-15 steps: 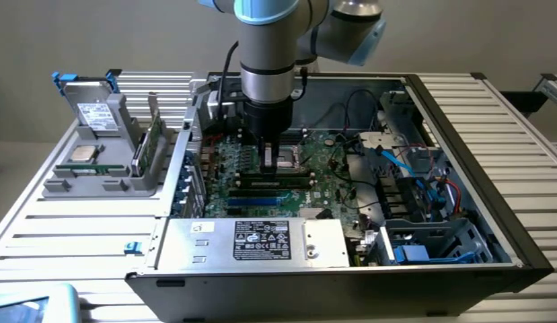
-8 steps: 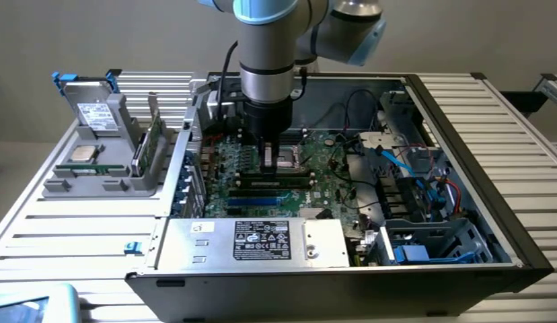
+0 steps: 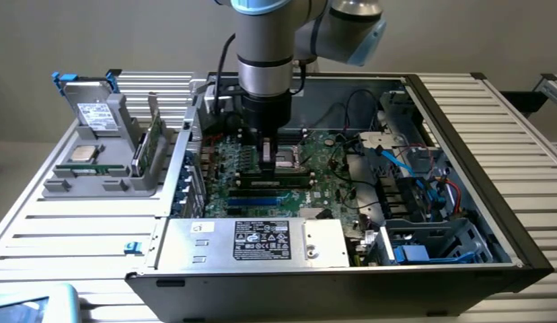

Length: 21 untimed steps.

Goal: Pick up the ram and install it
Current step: 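Press down the ram until it locks into place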

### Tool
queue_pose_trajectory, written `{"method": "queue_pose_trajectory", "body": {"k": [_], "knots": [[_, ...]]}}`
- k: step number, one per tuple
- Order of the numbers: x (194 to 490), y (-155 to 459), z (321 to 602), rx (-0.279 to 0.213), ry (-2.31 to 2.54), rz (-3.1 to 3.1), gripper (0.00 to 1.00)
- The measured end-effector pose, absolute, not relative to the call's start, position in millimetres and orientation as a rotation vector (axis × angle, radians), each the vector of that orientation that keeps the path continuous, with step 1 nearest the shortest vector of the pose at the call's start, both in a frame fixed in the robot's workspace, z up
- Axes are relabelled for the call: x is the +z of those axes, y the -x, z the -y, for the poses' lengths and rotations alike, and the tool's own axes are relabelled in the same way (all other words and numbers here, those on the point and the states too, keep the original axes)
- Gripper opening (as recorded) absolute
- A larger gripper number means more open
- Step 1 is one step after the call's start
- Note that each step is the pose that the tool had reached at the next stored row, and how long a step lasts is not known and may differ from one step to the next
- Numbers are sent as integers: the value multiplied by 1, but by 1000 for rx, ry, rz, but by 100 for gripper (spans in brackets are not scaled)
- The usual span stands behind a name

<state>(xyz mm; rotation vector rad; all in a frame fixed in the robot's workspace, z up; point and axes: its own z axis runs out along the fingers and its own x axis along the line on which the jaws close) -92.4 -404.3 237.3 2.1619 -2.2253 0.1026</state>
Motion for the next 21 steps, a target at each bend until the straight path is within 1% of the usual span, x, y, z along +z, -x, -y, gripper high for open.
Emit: {"method": "queue_pose_trajectory", "body": {"k": [21], "knots": [[224, 93, 403, 93, -2168, 2232, 11]]}}
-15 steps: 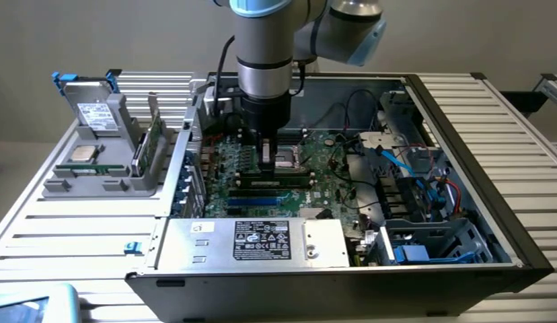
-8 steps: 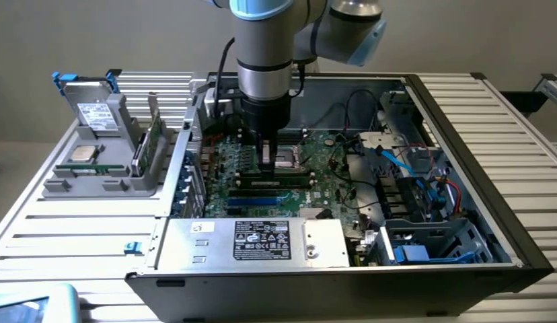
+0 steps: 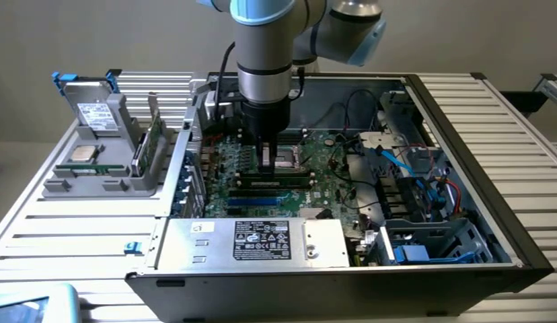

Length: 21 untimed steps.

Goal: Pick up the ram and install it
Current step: 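Press down the ram until it locks into place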

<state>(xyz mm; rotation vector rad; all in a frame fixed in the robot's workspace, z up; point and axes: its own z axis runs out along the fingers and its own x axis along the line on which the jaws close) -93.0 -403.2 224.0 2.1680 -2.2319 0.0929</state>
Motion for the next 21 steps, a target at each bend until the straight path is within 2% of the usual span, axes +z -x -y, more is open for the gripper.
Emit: {"method": "queue_pose_trajectory", "body": {"k": [9, 21], "knots": [[250, 85, 403, 93, -2168, 2232, 11], [253, 72, 403, 93, -2169, 2232, 11]]}}
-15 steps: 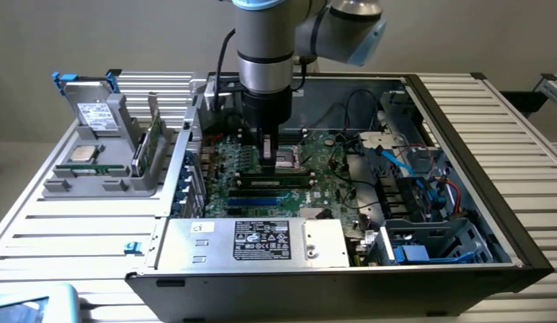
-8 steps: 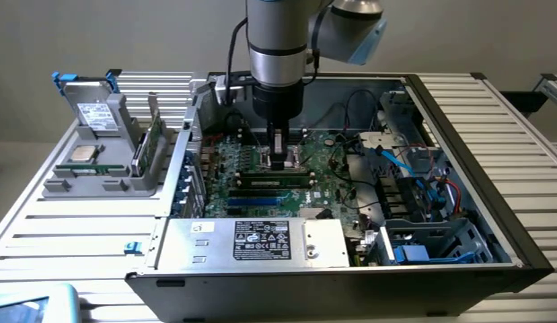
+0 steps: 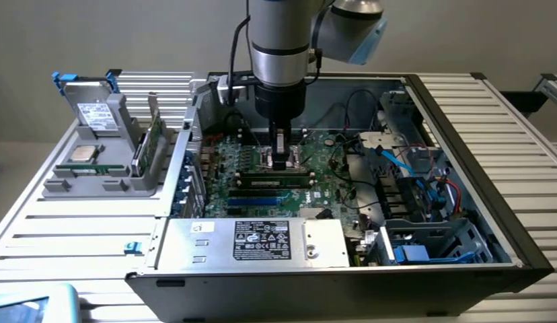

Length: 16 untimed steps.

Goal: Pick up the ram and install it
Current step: 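Press down the ram until it locks into place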

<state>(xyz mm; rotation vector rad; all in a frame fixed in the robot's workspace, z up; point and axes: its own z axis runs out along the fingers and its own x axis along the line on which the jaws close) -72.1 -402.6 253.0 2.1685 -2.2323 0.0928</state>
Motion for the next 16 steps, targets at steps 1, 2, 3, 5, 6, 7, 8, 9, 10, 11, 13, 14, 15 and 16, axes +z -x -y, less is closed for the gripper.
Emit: {"method": "queue_pose_trajectory", "body": {"k": [1, 2, 3, 5, 6, 7, 8, 9, 10, 11, 13, 14, 15, 16], "knots": [[253, 72, 403, 93, -2168, 2232, 11], [253, 72, 403, 93, -2168, 2232, 11], [253, 72, 403, 93, -2168, 2232, 11], [253, 72, 403, 93, -2169, 2232, 11], [253, 72, 403, 93, -2168, 2232, 11], [253, 72, 403, 93, -2169, 2232, 11], [253, 72, 403, 93, -2169, 2232, 11], [253, 72, 403, 93, -2169, 2232, 11], [253, 72, 403, 92, -2169, 2233, 11], [253, 72, 403, 92, -2169, 2233, 11], [253, 72, 403, 92, -2169, 2233, 11], [253, 72, 403, 92, -2169, 2233, 11], [253, 72, 403, 92, -2164, 2237, 11], [253, 72, 403, 92, -2150, 2249, 11]]}}
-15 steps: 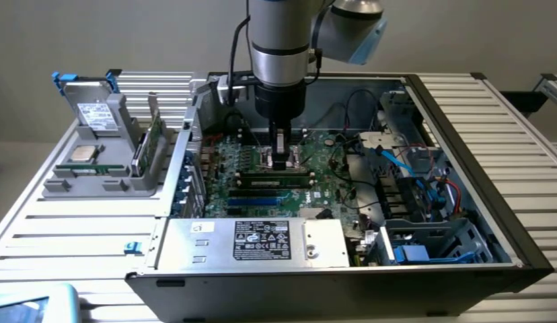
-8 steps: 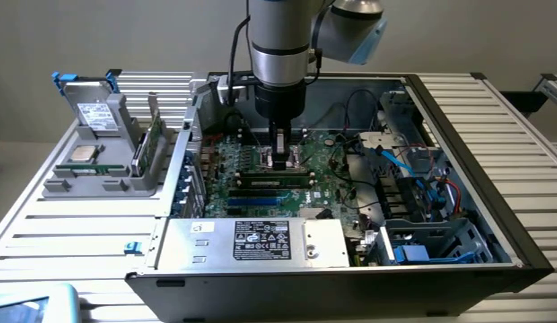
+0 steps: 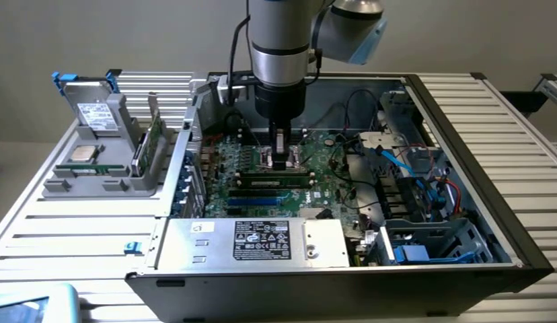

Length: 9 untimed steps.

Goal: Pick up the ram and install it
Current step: 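Press down the ram until it locks into place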

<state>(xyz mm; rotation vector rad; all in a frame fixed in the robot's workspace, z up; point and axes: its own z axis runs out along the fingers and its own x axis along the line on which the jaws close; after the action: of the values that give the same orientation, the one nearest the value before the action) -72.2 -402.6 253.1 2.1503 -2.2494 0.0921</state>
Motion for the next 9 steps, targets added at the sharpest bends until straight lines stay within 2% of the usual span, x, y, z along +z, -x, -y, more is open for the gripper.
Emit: {"method": "queue_pose_trajectory", "body": {"k": [9], "knots": [[253, 72, 403, 89, -1981, 2395, 11]]}}
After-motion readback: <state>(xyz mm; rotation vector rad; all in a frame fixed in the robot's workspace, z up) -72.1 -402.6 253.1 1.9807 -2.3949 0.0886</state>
